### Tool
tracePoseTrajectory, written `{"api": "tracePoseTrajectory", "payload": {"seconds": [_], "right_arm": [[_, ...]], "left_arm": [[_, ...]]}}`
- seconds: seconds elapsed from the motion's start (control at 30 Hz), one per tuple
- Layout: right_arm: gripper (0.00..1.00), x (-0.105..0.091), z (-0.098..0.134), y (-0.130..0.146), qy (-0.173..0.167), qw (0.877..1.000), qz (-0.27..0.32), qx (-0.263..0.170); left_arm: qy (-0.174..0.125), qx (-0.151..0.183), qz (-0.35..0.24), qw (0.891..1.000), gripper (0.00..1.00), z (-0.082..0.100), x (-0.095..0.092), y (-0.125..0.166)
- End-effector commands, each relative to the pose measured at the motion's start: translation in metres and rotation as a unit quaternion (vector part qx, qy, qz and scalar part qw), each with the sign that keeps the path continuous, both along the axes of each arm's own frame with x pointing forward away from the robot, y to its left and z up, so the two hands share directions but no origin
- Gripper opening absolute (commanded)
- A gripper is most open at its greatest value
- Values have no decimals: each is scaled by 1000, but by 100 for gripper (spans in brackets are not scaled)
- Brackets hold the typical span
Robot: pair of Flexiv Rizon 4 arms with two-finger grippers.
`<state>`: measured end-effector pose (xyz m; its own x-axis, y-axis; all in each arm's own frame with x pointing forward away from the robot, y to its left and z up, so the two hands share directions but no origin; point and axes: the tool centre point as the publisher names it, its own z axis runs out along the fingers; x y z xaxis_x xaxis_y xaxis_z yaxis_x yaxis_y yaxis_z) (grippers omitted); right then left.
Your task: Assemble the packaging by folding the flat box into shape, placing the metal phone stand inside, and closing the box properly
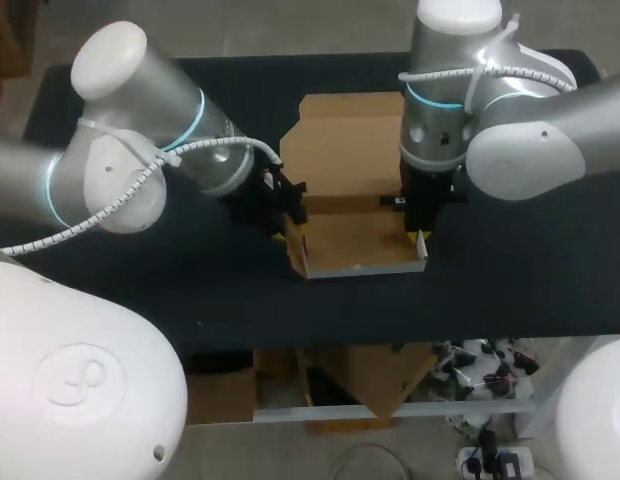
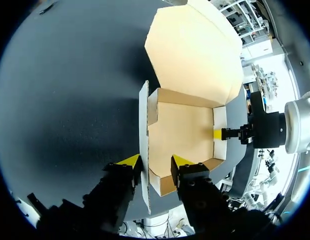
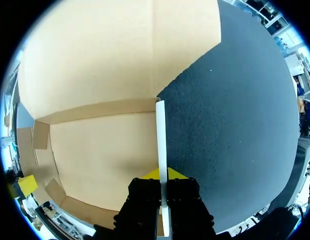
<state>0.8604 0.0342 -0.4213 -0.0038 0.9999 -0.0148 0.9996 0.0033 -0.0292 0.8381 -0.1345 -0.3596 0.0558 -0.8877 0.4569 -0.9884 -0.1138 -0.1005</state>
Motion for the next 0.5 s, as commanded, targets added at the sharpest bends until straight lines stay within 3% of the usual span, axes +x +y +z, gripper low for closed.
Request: {"api": "tracePoseTrajectory", "payload": {"seconds": [0.03, 0.3, 0.5], "right_arm": [[0, -1, -1, 1, 0, 1000, 0, -1], [0, -1, -1, 1, 0, 1000, 0, -1], [0, -1, -1, 1, 0, 1000, 0, -1]], "left_arm": [[11, 39, -1, 999, 44, 8, 0, 2], [22, -13, -22, 999, 43, 18, -3, 28], [23, -31, -25, 999, 44, 22, -5, 49]]}}
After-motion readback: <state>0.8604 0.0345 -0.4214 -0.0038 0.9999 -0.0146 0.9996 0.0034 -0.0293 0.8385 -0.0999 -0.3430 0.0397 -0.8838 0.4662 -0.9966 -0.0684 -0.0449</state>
